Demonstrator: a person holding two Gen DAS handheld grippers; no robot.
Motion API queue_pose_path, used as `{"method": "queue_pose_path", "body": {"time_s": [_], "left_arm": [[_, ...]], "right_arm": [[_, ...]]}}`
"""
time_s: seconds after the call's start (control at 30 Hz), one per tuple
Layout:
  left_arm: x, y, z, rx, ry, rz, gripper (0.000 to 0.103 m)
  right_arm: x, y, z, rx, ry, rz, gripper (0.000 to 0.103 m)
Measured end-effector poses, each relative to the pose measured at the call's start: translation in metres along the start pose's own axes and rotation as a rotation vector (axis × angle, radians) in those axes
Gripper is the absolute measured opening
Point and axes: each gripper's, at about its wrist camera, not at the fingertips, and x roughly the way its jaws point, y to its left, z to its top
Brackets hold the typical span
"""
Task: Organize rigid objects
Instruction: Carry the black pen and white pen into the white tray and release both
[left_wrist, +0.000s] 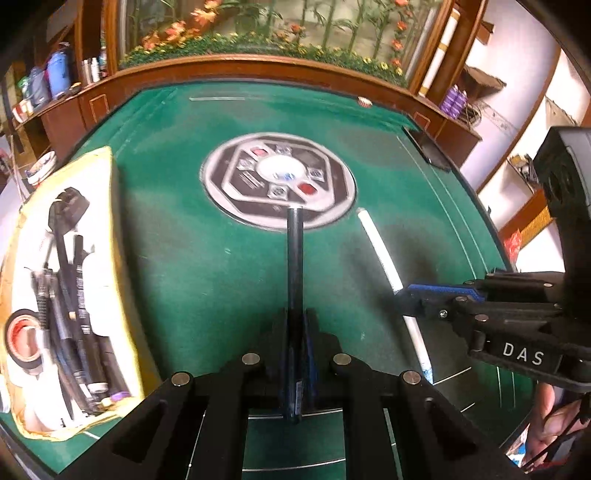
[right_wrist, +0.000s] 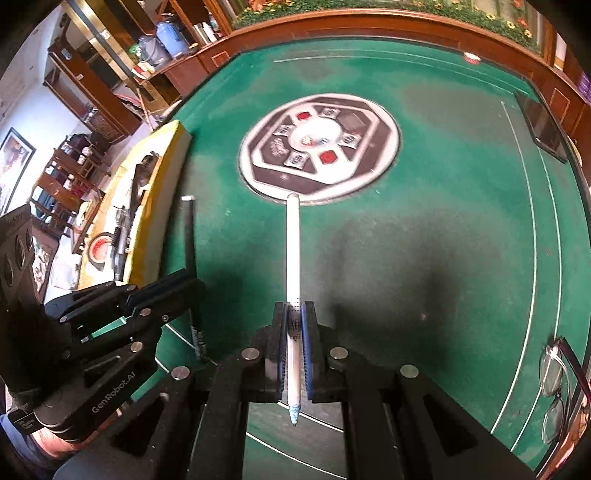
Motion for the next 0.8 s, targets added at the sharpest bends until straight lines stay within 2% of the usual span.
{"method": "queue_pose_path", "body": {"time_s": [0.2,0.47,0.7,0.8], "left_arm": [[-0.032,0.026,0.003,-0.062,-0.065,0.025,0.008],[-0.072,0.079,0.003,-0.187,-0.142,0.049,0.008],[-0.086,0.121,-0.005,-0.264,-0.163,0.036,0.015],[-0.09,0.134,-0.006,-0.268,-0.171,0.054,0.01]], "right_arm": [[-0.004,0.033,0.014,-0.058,-0.012,0.049,0.007],[0.001,0.101,0.034,-0.161,-0.006,0.141,0.007],[0.022,0.157,0.046,-0.236,0.02,0.182,0.007],[0.036,0.175,0.053,-0.261,0.029,0.184,0.007]]}}
